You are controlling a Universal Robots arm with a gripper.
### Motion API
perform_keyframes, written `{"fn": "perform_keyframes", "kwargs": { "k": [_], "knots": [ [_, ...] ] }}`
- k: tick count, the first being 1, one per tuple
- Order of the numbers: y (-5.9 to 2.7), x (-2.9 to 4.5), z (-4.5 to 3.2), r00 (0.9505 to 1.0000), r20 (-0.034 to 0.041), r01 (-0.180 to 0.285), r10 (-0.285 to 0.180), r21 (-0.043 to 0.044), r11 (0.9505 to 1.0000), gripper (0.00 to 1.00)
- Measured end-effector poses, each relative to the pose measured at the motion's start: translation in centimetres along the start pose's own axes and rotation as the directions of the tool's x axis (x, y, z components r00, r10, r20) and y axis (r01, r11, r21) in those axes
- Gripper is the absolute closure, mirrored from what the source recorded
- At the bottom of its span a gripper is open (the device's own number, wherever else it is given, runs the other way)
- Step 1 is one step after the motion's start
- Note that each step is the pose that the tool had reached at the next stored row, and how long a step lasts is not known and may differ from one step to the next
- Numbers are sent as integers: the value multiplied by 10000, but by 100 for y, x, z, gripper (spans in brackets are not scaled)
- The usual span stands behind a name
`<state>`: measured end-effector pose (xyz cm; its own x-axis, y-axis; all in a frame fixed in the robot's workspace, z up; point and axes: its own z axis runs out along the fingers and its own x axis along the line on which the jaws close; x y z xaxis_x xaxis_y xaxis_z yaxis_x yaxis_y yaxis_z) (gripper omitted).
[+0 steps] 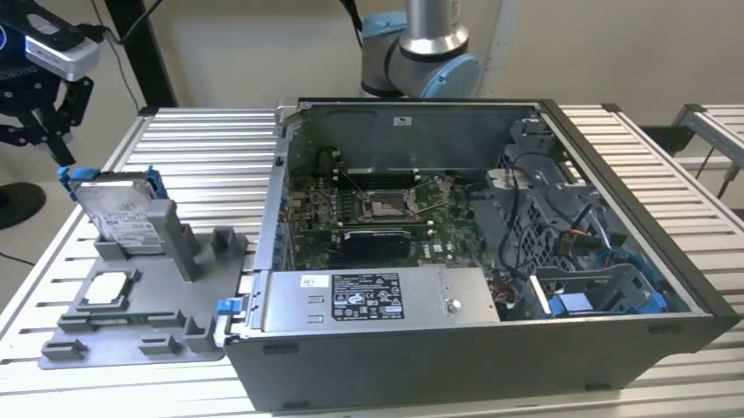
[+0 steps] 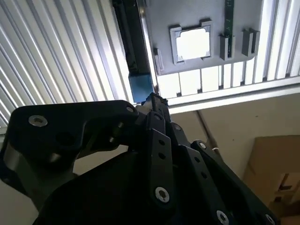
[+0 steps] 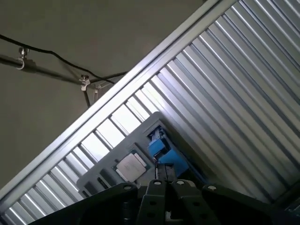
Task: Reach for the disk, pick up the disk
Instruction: 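Pick up the disk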
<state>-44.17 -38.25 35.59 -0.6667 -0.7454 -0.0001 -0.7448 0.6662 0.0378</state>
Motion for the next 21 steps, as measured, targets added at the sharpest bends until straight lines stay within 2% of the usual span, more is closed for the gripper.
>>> {"fn": "perform_keyframes", "kwargs": {
  "k": [3,5,10,14,16,19,21],
  "knots": [
    [0,0,0,9985,-14,540,-540,7,9985,100],
    [0,0,0,9959,-12,909,-909,28,9959,100],
    [0,0,0,9838,68,1792,-1794,193,9836,100],
    [0,0,2,9697,183,2427,-2437,428,9691,100],
    [-1,0,2,9606,226,2756,-2771,538,9598,100],
    [0,-1,2,9446,220,3258,-3274,559,9438,100],
    [0,0,3,9319,207,3605,-3620,556,9311,100]
  ]
}}
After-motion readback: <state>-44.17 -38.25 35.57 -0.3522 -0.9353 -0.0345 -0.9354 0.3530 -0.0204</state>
